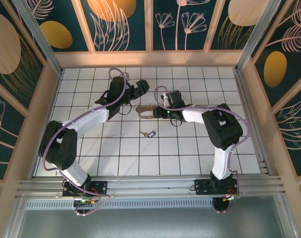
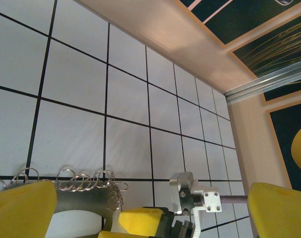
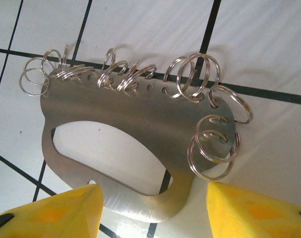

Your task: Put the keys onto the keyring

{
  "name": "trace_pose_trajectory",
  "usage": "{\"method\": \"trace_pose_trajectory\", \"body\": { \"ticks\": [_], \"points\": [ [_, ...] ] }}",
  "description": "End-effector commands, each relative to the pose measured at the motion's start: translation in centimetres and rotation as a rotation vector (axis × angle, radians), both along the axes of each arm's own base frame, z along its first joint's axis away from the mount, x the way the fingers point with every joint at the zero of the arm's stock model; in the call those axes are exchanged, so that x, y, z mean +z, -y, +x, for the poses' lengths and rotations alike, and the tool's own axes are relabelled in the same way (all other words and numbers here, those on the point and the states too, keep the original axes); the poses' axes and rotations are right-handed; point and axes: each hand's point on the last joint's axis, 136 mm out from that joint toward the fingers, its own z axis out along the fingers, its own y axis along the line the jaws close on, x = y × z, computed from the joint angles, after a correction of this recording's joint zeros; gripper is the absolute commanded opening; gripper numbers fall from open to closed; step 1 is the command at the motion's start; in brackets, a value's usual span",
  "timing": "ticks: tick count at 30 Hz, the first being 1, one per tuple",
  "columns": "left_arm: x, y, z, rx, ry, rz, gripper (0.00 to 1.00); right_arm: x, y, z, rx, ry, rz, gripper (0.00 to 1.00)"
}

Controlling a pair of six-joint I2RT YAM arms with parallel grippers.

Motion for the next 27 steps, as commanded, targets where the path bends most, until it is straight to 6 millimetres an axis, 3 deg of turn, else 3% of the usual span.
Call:
{"method": "trace_pose_trajectory", "body": {
  "ticks": [1, 12, 20, 27],
  "points": [
    [0.9, -0.3, 0.1, 0.003, 0.027, 0.008, 0.99, 0.8, -0.4, 1.2, -0.007, 0.027, 0.005, 0.57],
    [0.7, -0.2, 0.3, 0.0, 0.025, 0.013, 0.98, 0.8, 0.1, 2.9, -0.029, 0.037, -0.006, 0.57],
    [0.9, -0.3, 0.2, -0.003, 0.03, 0.013, 0.99, 2.5, 1.5, 2.4, -0.049, 0.099, -0.046, 0.54],
    [1.1, -0.2, 0.1, -0.006, 0.031, 0.007, 0.99, 1.5, 1.8, 2.7, -0.022, 0.113, -0.129, 0.48]
  ]
}}
